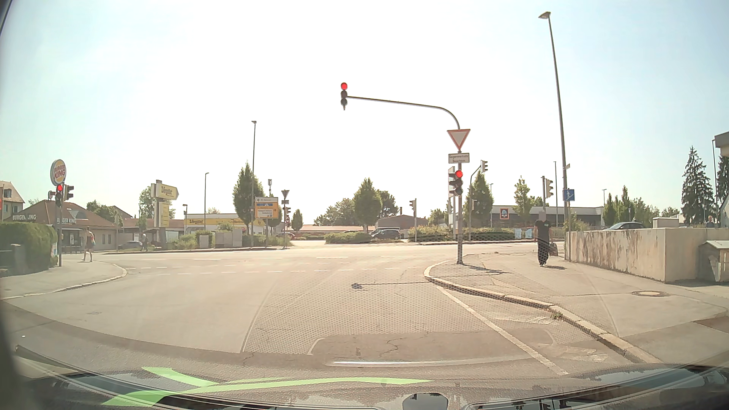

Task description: Follow the waypoints while adhering to traffic rules and regulations

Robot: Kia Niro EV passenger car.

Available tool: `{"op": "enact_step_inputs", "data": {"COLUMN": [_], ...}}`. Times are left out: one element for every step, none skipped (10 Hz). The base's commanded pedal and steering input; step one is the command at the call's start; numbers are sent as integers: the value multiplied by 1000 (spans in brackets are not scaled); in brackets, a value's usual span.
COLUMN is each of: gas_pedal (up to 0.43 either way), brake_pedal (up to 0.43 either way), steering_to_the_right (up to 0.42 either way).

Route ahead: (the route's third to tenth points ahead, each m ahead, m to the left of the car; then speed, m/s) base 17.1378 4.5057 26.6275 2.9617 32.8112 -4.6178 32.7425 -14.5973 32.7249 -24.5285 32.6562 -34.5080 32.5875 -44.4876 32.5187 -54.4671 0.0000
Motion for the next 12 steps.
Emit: {"op": "enact_step_inputs", "data": {"gas_pedal": [0, 0, 0, 0, 0, 0, 0, 0, 0, 0, 0, 0], "brake_pedal": [311, 311, 311, 311, 311, 311, 311, 311, 311, 311, 311, 311], "steering_to_the_right": [-20, -20, -20, -20, -20, -20, -20, -19, -19, -19, -19, -19]}}
